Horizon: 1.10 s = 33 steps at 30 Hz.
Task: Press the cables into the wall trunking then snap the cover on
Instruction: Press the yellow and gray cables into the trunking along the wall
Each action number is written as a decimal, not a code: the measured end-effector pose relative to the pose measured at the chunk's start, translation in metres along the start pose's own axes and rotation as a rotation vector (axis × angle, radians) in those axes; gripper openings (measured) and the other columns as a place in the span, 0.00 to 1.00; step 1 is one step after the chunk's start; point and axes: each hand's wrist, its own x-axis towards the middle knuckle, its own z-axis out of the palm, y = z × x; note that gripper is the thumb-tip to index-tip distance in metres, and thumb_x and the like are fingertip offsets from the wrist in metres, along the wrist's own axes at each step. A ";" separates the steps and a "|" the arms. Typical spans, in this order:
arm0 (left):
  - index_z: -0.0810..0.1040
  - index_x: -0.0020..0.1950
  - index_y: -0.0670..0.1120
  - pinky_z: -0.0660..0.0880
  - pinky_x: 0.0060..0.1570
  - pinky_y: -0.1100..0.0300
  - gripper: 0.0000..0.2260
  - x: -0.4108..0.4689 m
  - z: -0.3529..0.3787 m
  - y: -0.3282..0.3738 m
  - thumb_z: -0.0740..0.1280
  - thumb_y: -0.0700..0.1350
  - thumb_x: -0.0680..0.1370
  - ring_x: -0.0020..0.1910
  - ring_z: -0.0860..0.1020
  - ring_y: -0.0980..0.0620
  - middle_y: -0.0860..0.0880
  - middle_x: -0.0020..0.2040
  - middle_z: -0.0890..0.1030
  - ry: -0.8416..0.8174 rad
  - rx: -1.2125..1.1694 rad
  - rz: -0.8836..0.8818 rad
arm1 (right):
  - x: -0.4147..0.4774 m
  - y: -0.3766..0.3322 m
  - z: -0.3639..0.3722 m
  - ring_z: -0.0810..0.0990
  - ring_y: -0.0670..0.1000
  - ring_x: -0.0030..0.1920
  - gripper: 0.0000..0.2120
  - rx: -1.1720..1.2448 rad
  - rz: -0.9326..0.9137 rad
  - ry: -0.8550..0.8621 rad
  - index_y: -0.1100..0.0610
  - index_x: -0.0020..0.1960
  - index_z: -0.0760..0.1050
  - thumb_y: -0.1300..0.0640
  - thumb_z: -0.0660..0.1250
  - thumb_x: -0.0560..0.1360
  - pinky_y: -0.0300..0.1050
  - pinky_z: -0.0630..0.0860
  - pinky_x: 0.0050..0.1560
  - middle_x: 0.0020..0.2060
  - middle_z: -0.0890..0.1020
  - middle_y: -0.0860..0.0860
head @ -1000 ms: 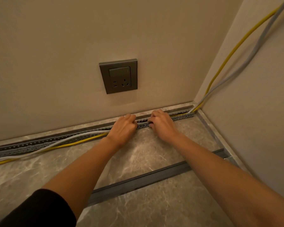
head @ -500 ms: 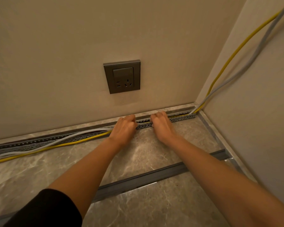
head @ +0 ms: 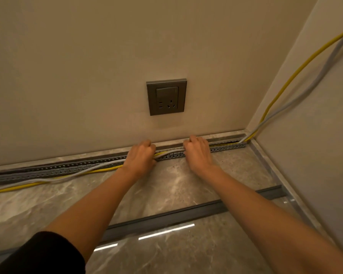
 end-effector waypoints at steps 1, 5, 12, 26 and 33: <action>0.73 0.61 0.40 0.70 0.57 0.51 0.15 -0.003 0.001 -0.001 0.65 0.44 0.77 0.60 0.73 0.41 0.41 0.62 0.73 -0.018 0.044 -0.004 | 0.000 -0.001 0.000 0.72 0.59 0.63 0.13 0.006 -0.004 -0.007 0.62 0.61 0.74 0.66 0.61 0.77 0.51 0.66 0.66 0.61 0.75 0.59; 0.72 0.63 0.41 0.69 0.58 0.52 0.14 -0.010 0.006 0.001 0.62 0.42 0.78 0.62 0.71 0.43 0.42 0.62 0.73 -0.016 0.080 -0.024 | -0.002 -0.011 0.003 0.73 0.61 0.60 0.14 0.049 -0.102 -0.034 0.64 0.60 0.75 0.69 0.62 0.75 0.52 0.70 0.59 0.58 0.76 0.61; 0.76 0.58 0.39 0.72 0.54 0.49 0.11 -0.005 -0.003 -0.017 0.61 0.42 0.79 0.59 0.74 0.39 0.39 0.60 0.76 -0.121 0.007 0.020 | 0.002 -0.025 0.001 0.76 0.59 0.57 0.13 0.033 -0.091 -0.038 0.64 0.56 0.77 0.70 0.60 0.75 0.49 0.72 0.55 0.56 0.77 0.61; 0.68 0.65 0.40 0.71 0.54 0.51 0.13 -0.006 -0.010 -0.009 0.54 0.36 0.81 0.63 0.71 0.42 0.41 0.64 0.72 -0.005 0.268 0.170 | 0.006 -0.024 0.003 0.76 0.58 0.57 0.12 -0.013 -0.091 -0.060 0.61 0.58 0.77 0.65 0.60 0.77 0.50 0.73 0.54 0.56 0.78 0.58; 0.77 0.27 0.42 0.64 0.16 0.65 0.18 -0.009 -0.002 -0.021 0.83 0.35 0.46 0.22 0.77 0.46 0.45 0.25 0.77 0.132 0.196 0.316 | 0.003 -0.024 0.008 0.76 0.60 0.57 0.11 0.015 -0.088 -0.048 0.64 0.56 0.78 0.66 0.61 0.76 0.51 0.73 0.53 0.56 0.77 0.60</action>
